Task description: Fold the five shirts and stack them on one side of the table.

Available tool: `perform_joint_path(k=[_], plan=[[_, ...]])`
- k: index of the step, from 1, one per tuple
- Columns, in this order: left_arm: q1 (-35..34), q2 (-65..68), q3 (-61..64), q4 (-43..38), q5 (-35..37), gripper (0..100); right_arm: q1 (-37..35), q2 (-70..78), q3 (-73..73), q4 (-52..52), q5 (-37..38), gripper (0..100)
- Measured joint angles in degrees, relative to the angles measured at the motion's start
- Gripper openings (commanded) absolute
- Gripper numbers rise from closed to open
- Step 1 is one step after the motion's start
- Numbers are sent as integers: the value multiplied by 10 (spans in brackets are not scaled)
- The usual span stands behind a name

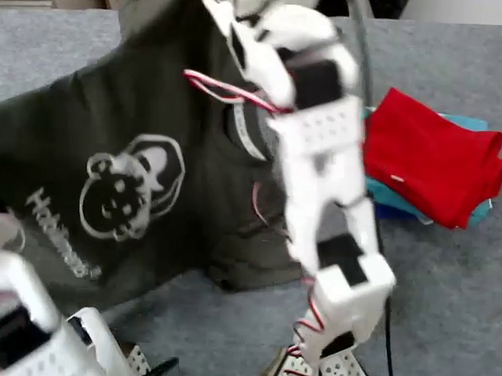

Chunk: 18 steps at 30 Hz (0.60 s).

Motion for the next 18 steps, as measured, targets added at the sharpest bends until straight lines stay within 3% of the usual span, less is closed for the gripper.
perform_joint_path(k=[3, 5, 10, 18], plan=[[27, 29, 113, -148, 0, 20, 0, 62, 3, -38, -12, 3], [43, 65, 138, -205, 0, 20, 0, 88, 3, -47, -25, 3], [52, 213, 116, -238, 3, 19, 2, 120, 3, -53, -30, 3], [52, 477, -43, -241, 3, 19, 2, 147, 3, -53, -30, 4]])
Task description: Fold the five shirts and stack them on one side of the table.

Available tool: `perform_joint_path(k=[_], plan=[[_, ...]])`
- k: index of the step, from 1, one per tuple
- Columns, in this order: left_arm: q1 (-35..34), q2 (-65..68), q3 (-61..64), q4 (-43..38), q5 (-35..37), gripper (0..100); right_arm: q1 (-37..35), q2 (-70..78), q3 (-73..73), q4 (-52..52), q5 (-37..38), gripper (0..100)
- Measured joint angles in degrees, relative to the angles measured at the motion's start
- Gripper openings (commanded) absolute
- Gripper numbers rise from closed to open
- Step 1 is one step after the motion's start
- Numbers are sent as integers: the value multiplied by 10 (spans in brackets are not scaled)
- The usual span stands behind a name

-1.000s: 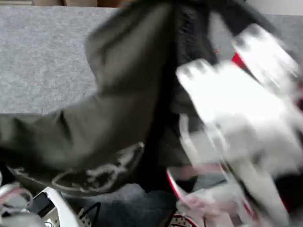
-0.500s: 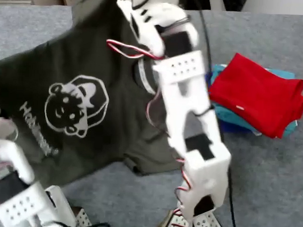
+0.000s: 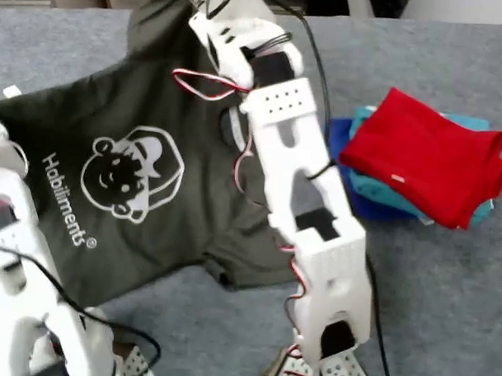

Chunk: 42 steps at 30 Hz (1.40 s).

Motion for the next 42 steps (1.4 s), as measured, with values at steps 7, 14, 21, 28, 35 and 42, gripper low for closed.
perform_joint_path(k=[7, 14, 21, 28, 35, 42], plan=[[-18, 105, -150, 127, 0, 19, 0, 6, 7, 11, 0, 4], [-19, 110, -331, 413, 0, 19, 3, 5, 17, 87, 13, 4], [5, 69, -326, 537, -34, 19, 5, -1, 18, 234, 14, 4], [37, -94, -149, 542, -69, 19, 6, -40, 19, 361, 27, 4], [37, -190, -34, 563, -84, 19, 11, -80, 120, 429, 32, 4], [51, -200, -23, 670, -108, 19, 8, -252, 360, 396, 33, 4]])
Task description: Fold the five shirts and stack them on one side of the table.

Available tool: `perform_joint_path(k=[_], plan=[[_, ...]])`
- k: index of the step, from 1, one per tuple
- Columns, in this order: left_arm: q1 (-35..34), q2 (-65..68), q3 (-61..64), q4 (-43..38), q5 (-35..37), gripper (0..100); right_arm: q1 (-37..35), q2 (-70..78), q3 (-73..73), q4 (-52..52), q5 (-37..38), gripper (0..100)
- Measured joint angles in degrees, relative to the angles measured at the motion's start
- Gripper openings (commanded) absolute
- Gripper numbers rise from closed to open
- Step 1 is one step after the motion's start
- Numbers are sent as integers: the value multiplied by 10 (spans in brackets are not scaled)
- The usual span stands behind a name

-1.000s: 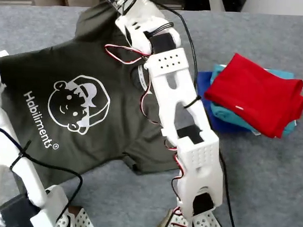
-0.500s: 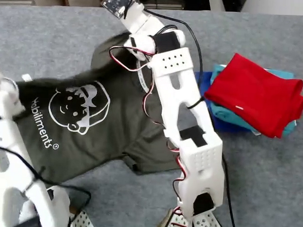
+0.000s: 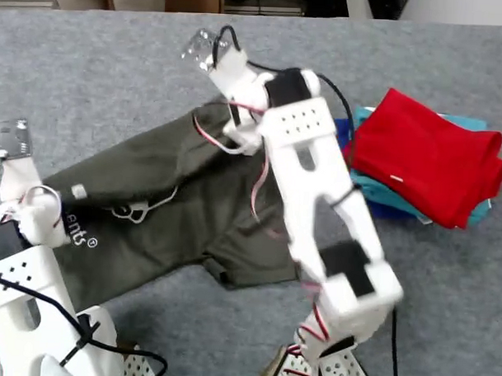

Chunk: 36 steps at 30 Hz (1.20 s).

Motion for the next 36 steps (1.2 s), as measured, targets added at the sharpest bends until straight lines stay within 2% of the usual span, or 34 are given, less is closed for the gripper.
perform_joint_path(k=[5, 12, 17, 23, 36], plan=[[3, -1, 0, 77, -16, 19, -3, -181, 256, -98, 0, 4], [1, -1, 0, 137, -44, 19, -3, -390, 506, -116, 0, 4], [-46, -1, -37, 189, -98, 19, 9, -469, 555, -105, 0, 4], [-72, -1, -113, 267, -171, 19, 42, -479, 556, -100, 9, 4], [-128, -1, -109, 283, -264, 19, 45, -484, 658, -100, 74, 4]])
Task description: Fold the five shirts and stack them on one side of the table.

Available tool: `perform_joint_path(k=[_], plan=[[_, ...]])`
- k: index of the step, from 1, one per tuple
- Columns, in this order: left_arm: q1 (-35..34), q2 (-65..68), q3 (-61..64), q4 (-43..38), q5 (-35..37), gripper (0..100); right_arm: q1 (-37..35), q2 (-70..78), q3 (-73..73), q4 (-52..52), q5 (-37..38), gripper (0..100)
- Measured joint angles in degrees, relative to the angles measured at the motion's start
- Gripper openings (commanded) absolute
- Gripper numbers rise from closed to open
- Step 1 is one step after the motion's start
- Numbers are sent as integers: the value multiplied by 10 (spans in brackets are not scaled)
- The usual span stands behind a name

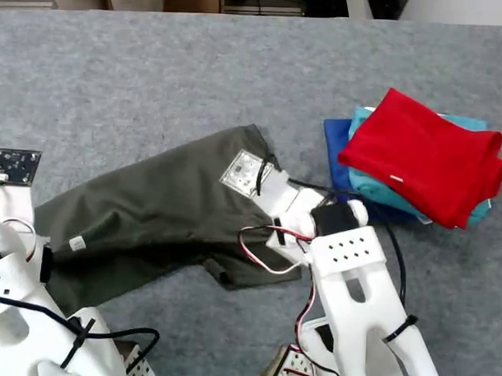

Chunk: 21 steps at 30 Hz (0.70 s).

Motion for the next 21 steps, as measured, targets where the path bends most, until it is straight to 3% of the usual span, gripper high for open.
perform_joint_path(k=[7, 10, 14, 21], plan=[[-14, 0, 44, 0, -69, 20, 0, -2, 7, 0, 13, 44], [-19, 0, 52, 0, -120, 29, 0, -3, 7, 0, 13, 206], [-36, 0, 53, 0, -171, 161, 0, -3, 7, 4, 14, 408], [-91, 0, 1, 0, -151, 205, 0, -3, -44, 73, 26, 374]])
